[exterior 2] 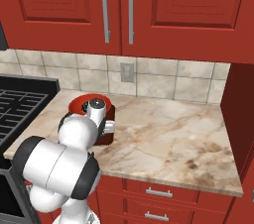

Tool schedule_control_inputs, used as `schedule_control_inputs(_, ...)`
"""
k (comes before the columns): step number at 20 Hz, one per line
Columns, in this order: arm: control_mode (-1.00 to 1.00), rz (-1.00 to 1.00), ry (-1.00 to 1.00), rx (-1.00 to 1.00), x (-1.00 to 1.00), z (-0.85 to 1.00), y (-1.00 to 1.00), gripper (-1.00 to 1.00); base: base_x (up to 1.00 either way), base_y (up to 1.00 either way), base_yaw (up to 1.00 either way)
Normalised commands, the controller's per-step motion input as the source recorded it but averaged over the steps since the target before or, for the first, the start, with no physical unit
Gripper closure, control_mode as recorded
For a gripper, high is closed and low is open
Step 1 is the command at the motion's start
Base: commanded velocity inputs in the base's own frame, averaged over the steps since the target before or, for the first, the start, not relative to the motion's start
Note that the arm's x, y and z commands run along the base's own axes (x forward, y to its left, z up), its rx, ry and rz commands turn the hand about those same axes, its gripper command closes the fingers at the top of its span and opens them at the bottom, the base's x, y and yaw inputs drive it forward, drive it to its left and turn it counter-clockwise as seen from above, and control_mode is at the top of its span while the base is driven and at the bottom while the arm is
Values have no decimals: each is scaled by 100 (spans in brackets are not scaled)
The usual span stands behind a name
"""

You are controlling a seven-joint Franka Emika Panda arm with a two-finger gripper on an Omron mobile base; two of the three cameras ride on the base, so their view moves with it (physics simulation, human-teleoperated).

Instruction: Place the bowl with donut and the cupcake onto the tray.

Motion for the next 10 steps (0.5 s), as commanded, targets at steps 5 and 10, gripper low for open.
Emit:
schedule_control_inputs(5, -100, 0, -3, 0, -23, 38, -5, -100, 0, 0, 0)
schedule_control_inputs(10, -100, 0, -5, 0, -53, 36, -17, -100, 0, 0, 0)
